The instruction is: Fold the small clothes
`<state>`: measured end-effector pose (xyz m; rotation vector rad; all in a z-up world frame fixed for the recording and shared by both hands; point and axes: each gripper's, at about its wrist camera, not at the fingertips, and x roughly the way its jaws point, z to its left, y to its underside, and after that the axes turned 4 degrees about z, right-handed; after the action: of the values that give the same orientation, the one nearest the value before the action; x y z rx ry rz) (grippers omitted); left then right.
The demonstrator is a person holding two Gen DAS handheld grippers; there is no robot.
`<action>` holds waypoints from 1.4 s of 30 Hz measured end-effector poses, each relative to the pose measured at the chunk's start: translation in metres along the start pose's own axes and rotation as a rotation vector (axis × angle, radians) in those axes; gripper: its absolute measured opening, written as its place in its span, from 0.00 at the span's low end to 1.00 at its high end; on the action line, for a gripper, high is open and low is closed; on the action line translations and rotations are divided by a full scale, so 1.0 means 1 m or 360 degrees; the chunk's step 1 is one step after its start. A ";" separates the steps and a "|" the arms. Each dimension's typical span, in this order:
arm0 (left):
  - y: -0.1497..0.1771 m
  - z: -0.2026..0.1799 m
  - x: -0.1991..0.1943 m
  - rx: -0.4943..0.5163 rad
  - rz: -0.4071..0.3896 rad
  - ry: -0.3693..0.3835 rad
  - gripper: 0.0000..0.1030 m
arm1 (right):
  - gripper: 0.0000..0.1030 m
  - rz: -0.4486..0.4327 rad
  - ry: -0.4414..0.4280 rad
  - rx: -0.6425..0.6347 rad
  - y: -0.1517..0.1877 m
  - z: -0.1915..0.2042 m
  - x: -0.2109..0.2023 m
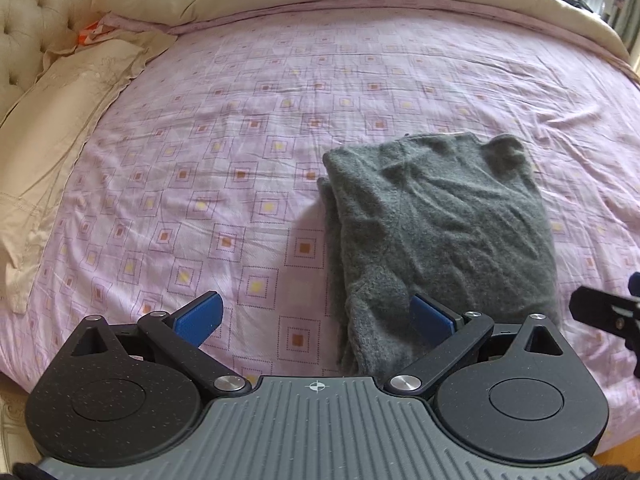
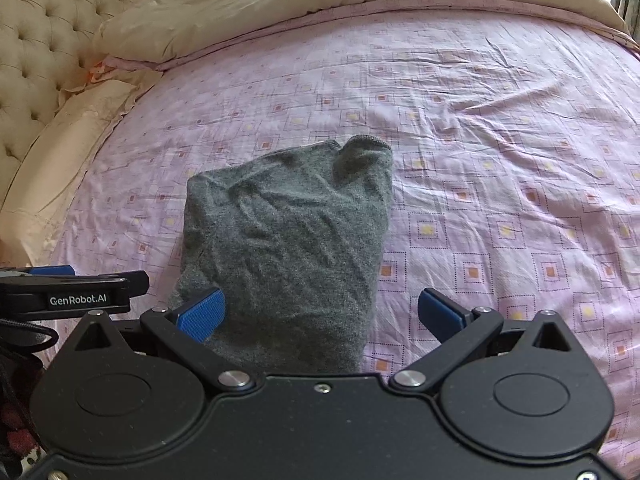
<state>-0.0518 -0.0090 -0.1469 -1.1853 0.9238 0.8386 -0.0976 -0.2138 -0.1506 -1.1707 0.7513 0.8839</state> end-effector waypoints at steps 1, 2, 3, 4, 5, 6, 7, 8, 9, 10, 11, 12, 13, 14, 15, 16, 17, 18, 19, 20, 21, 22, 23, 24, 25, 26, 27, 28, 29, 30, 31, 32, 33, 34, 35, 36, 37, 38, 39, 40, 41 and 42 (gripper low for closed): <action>-0.002 0.000 -0.001 -0.0014 0.0011 -0.0011 0.98 | 0.99 -0.0005 0.0006 -0.0013 0.000 0.000 -0.002; -0.004 0.000 -0.003 -0.0026 0.0015 -0.0024 0.98 | 0.99 -0.0008 0.0010 -0.0023 0.000 -0.001 -0.003; -0.005 0.000 -0.004 -0.0029 0.0014 -0.0036 0.98 | 0.99 -0.0009 0.0014 -0.0028 0.000 -0.001 -0.004; -0.006 -0.001 -0.006 -0.0028 0.0010 -0.0044 0.98 | 0.99 -0.0006 0.0014 -0.0030 0.001 -0.001 -0.004; -0.007 -0.001 -0.007 -0.0024 0.0008 -0.0049 0.98 | 0.99 -0.0004 0.0013 -0.0029 0.001 -0.002 -0.005; -0.008 -0.002 -0.009 -0.0017 0.0008 -0.0052 0.98 | 0.99 -0.0005 0.0012 -0.0027 0.001 -0.003 -0.006; -0.008 -0.003 -0.010 -0.0013 0.0007 -0.0055 0.98 | 0.99 -0.0007 0.0013 -0.0027 0.001 -0.003 -0.007; -0.007 -0.005 -0.011 -0.0008 0.0006 -0.0056 0.98 | 0.99 -0.0007 0.0015 -0.0027 0.001 -0.004 -0.007; -0.007 -0.005 -0.012 -0.0007 0.0007 -0.0055 0.98 | 0.99 -0.0009 0.0017 -0.0026 0.000 -0.004 -0.008; -0.007 -0.005 -0.013 -0.0007 0.0012 -0.0052 0.98 | 0.99 -0.0011 0.0018 -0.0026 0.000 -0.004 -0.009; -0.006 -0.005 -0.013 -0.0010 0.0015 -0.0045 0.98 | 0.99 -0.0014 0.0019 -0.0027 0.000 -0.004 -0.010; -0.006 -0.006 -0.014 -0.0015 0.0020 -0.0039 0.98 | 0.99 -0.0018 0.0019 -0.0028 -0.001 -0.005 -0.011; -0.005 -0.006 -0.014 -0.0018 0.0024 -0.0033 0.98 | 0.99 -0.0022 0.0019 -0.0028 -0.001 -0.005 -0.012; -0.004 -0.006 -0.015 -0.0020 0.0026 -0.0025 0.98 | 0.99 -0.0026 0.0019 -0.0025 -0.001 -0.005 -0.013; -0.004 -0.007 -0.016 -0.0022 0.0029 -0.0016 0.98 | 0.99 -0.0027 0.0017 -0.0023 -0.001 -0.005 -0.014; -0.003 -0.008 -0.017 -0.0023 0.0029 -0.0008 0.98 | 0.99 -0.0027 0.0016 -0.0020 0.000 -0.005 -0.014; -0.002 -0.008 -0.018 -0.0020 0.0029 -0.0003 0.98 | 0.99 -0.0027 0.0017 -0.0023 0.000 -0.005 -0.015; -0.001 -0.009 -0.019 -0.0016 0.0027 0.0000 0.98 | 0.99 -0.0027 0.0018 -0.0024 0.000 -0.005 -0.015; -0.001 -0.010 -0.019 -0.0010 0.0025 0.0000 0.98 | 0.99 -0.0027 0.0017 -0.0026 0.000 -0.005 -0.015; 0.000 -0.011 -0.020 -0.0005 0.0023 -0.0004 0.98 | 0.99 -0.0027 0.0016 -0.0027 0.000 -0.004 -0.015; 0.000 -0.011 -0.021 -0.0002 0.0022 -0.0003 0.98 | 0.99 -0.0027 0.0018 -0.0029 0.000 -0.004 -0.015; 0.000 -0.011 -0.022 -0.0001 0.0021 0.0001 0.98 | 0.99 -0.0029 0.0020 -0.0029 0.000 -0.003 -0.016; 0.001 -0.010 -0.023 -0.0002 0.0019 0.0004 0.98 | 0.99 -0.0030 0.0020 -0.0029 0.001 -0.003 -0.016; 0.001 -0.010 -0.023 -0.0002 0.0019 0.0005 0.98 | 0.99 -0.0029 0.0019 -0.0029 0.000 -0.003 -0.016; 0.001 -0.010 -0.024 0.0000 0.0020 0.0008 0.98 | 0.99 -0.0027 0.0017 -0.0027 0.001 -0.002 -0.016; 0.001 -0.010 -0.024 0.0004 0.0019 0.0012 0.98 | 0.99 -0.0025 0.0015 -0.0026 0.001 -0.002 -0.017; 0.001 -0.010 -0.025 0.0007 0.0016 0.0014 0.98 | 0.99 -0.0023 0.0014 -0.0026 0.001 -0.001 -0.017; 0.001 -0.010 -0.026 0.0010 0.0016 0.0015 0.98 | 0.99 -0.0022 0.0016 -0.0028 0.000 -0.001 -0.017; 0.001 -0.010 -0.026 0.0011 0.0016 0.0014 0.98 | 0.99 -0.0022 0.0019 -0.0031 0.000 0.000 -0.018; 0.001 -0.010 -0.027 0.0006 0.0015 0.0018 0.98 | 0.99 -0.0021 0.0020 -0.0035 0.000 0.001 -0.018; 0.001 -0.009 -0.027 0.0002 0.0015 0.0025 0.98 | 0.99 -0.0021 0.0021 -0.0038 -0.001 0.002 -0.018; 0.001 -0.009 -0.028 -0.0003 0.0016 0.0031 0.98 | 0.99 -0.0020 0.0022 -0.0042 -0.001 0.002 -0.018; 0.001 -0.008 -0.028 -0.0006 0.0016 0.0035 0.98 | 0.99 -0.0020 0.0023 -0.0043 -0.001 0.003 -0.018; 0.001 -0.008 -0.028 -0.0006 0.0016 0.0038 0.98 | 0.99 -0.0019 0.0023 -0.0043 -0.001 0.004 -0.017; 0.001 -0.007 -0.029 -0.0005 0.0015 0.0044 0.98 | 0.99 -0.0017 0.0022 -0.0042 -0.002 0.005 -0.017; 0.001 -0.006 -0.028 -0.0004 0.0016 0.0047 0.98 | 0.99 -0.0015 0.0021 -0.0040 -0.002 0.005 -0.016; 0.001 -0.006 -0.028 -0.0004 0.0017 0.0047 0.98 | 0.99 -0.0013 0.0020 -0.0038 -0.003 0.006 -0.016; 0.001 -0.006 -0.028 -0.0005 0.0017 0.0048 0.98 | 0.99 -0.0011 0.0020 -0.0035 -0.002 0.007 -0.015; 0.000 -0.005 -0.028 -0.0006 0.0020 0.0051 0.98 | 0.99 -0.0009 0.0020 -0.0034 -0.003 0.008 -0.015; 0.000 -0.004 -0.027 -0.0008 0.0024 0.0054 0.98 | 0.99 -0.0006 0.0021 -0.0033 -0.003 0.008 -0.014; 0.000 -0.003 -0.027 -0.0011 0.0027 0.0058 0.98 | 0.99 -0.0004 0.0022 -0.0033 -0.003 0.009 -0.014; 0.000 -0.002 -0.026 -0.0013 0.0031 0.0061 0.98 | 0.99 -0.0002 0.0022 -0.0033 -0.003 0.010 -0.014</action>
<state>-0.0625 -0.0123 -0.1228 -1.2051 0.9653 0.8383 -0.1012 -0.2071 -0.1352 -1.1967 0.7544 0.8852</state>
